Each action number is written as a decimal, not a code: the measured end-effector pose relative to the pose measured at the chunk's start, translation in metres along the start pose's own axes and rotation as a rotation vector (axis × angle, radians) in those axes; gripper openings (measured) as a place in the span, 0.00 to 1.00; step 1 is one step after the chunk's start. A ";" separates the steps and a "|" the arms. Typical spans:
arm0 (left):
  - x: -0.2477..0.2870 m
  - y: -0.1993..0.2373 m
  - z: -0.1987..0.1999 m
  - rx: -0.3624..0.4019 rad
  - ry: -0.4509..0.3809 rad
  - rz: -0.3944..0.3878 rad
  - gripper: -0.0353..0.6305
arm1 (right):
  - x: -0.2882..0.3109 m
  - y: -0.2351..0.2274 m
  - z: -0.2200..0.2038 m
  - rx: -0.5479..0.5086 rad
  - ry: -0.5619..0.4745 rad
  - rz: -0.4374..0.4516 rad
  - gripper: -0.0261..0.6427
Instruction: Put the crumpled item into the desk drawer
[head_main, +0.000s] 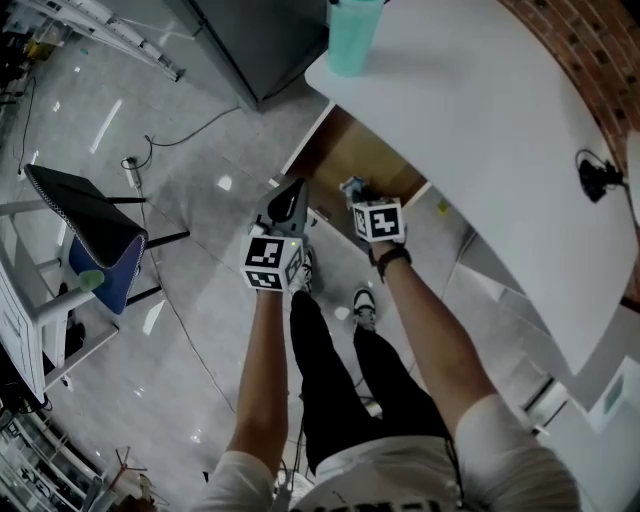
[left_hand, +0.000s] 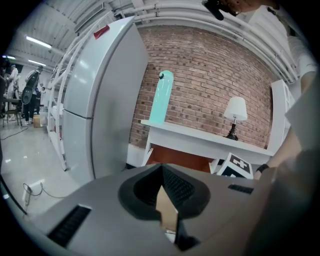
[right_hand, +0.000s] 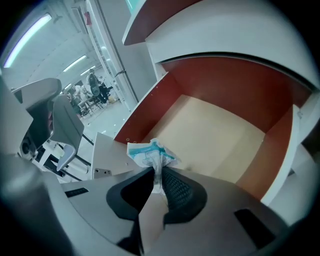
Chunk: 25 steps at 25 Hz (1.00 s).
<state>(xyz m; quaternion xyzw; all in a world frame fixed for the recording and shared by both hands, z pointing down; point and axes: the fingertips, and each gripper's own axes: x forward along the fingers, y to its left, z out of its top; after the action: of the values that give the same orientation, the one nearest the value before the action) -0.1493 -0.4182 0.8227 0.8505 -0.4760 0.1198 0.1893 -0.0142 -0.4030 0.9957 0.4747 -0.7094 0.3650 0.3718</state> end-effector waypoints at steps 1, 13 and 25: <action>0.001 0.001 -0.002 0.007 0.004 -0.006 0.05 | 0.003 0.000 0.000 0.014 -0.001 0.000 0.10; 0.003 0.006 -0.001 -0.007 0.007 -0.003 0.05 | -0.003 0.000 0.001 0.002 -0.004 -0.005 0.23; -0.026 -0.011 0.034 -0.043 0.021 0.043 0.05 | -0.085 0.014 0.006 0.050 -0.130 0.026 0.23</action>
<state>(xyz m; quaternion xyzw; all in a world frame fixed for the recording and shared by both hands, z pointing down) -0.1531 -0.4080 0.7795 0.8345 -0.4946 0.1224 0.2099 -0.0053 -0.3700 0.9166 0.4973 -0.7287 0.3558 0.3084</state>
